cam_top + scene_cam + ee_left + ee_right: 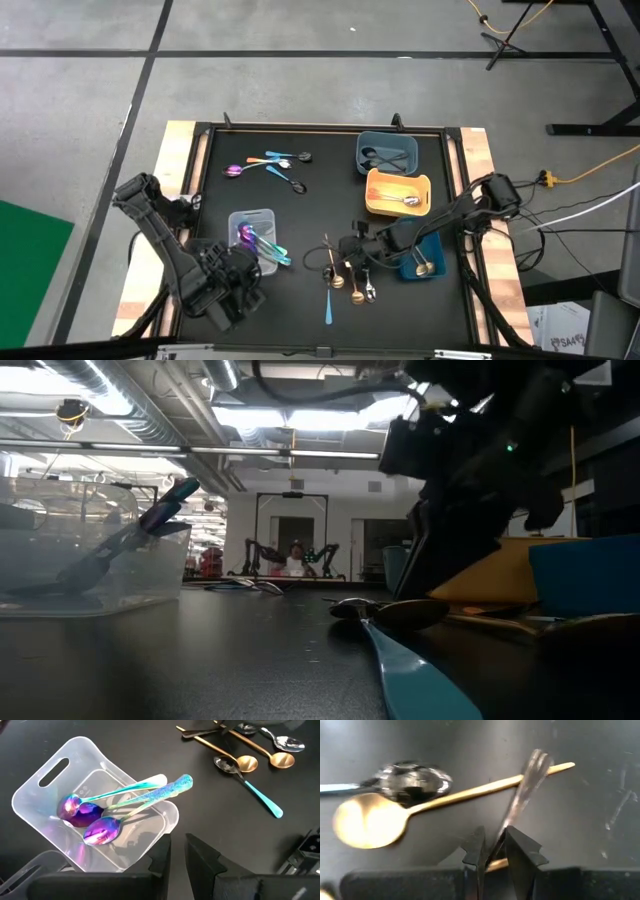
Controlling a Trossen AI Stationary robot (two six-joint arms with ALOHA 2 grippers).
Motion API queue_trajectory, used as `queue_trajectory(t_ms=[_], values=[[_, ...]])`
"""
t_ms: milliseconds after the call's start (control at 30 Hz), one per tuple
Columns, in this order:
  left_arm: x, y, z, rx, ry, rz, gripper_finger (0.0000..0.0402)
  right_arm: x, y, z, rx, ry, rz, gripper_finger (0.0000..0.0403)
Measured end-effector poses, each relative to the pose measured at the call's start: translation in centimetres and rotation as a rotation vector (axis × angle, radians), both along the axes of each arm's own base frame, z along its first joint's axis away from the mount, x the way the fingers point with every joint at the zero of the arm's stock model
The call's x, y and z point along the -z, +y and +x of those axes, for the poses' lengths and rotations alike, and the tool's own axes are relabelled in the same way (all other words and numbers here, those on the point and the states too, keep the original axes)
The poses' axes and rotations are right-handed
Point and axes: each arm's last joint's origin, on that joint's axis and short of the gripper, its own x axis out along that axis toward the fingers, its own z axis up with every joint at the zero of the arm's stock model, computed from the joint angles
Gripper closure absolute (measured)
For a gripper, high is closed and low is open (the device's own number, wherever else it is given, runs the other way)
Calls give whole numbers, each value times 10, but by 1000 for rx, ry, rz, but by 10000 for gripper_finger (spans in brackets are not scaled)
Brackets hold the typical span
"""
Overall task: Sort silverware by color (type)
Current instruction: Put the black spoon into the light blue bin
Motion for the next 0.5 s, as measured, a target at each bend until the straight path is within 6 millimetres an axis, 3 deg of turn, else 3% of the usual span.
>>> queue_trajectory(t_ms=[500], values=[[0,1,1,-6,0,0,354,4,-1,0,24,1,-39,336]])
